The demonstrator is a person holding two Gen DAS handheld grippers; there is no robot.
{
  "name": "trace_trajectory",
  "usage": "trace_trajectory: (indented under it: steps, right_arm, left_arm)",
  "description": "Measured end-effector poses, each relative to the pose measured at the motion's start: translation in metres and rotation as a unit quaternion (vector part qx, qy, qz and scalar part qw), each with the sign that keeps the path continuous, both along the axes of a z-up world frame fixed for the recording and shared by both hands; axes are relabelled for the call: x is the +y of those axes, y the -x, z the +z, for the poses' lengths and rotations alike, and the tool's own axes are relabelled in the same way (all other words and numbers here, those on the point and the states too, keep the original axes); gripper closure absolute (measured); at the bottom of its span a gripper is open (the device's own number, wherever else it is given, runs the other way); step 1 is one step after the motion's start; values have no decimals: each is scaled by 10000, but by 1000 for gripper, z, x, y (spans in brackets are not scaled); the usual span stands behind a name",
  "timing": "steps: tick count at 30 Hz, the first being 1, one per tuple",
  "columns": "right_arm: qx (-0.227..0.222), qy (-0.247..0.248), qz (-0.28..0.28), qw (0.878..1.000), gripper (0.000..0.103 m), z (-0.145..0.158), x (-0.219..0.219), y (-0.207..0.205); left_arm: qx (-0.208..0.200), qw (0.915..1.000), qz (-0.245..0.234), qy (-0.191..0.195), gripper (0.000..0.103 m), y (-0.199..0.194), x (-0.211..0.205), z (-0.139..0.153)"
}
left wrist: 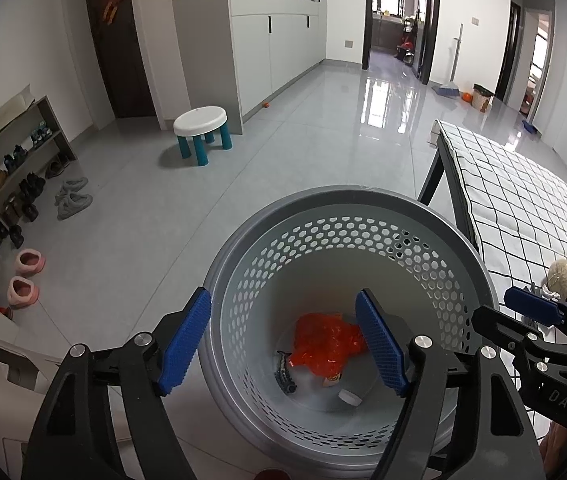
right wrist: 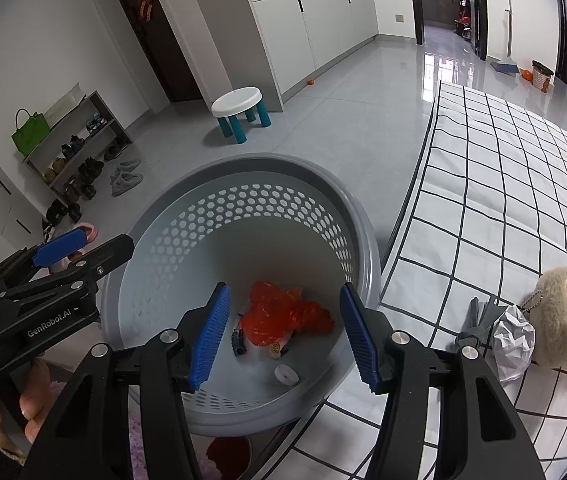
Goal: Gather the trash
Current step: 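Open both tools to drop the brush and white lid into the basket, then move both tools back over the mat toward the pink shuttlecock and wipes packet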
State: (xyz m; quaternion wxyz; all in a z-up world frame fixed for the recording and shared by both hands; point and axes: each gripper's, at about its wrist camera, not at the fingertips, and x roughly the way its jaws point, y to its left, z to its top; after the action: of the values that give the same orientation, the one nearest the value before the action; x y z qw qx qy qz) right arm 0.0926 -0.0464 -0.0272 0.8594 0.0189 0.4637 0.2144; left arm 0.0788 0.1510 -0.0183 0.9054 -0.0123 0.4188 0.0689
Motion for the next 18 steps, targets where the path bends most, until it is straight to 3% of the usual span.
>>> trace_trajectory:
  steps: [18]
  right_arm:
    - [-38, 17, -173, 9998, 44, 7, -11, 16]
  left_arm:
    - [-189, 9998, 37, -6, 17, 8, -1, 8]
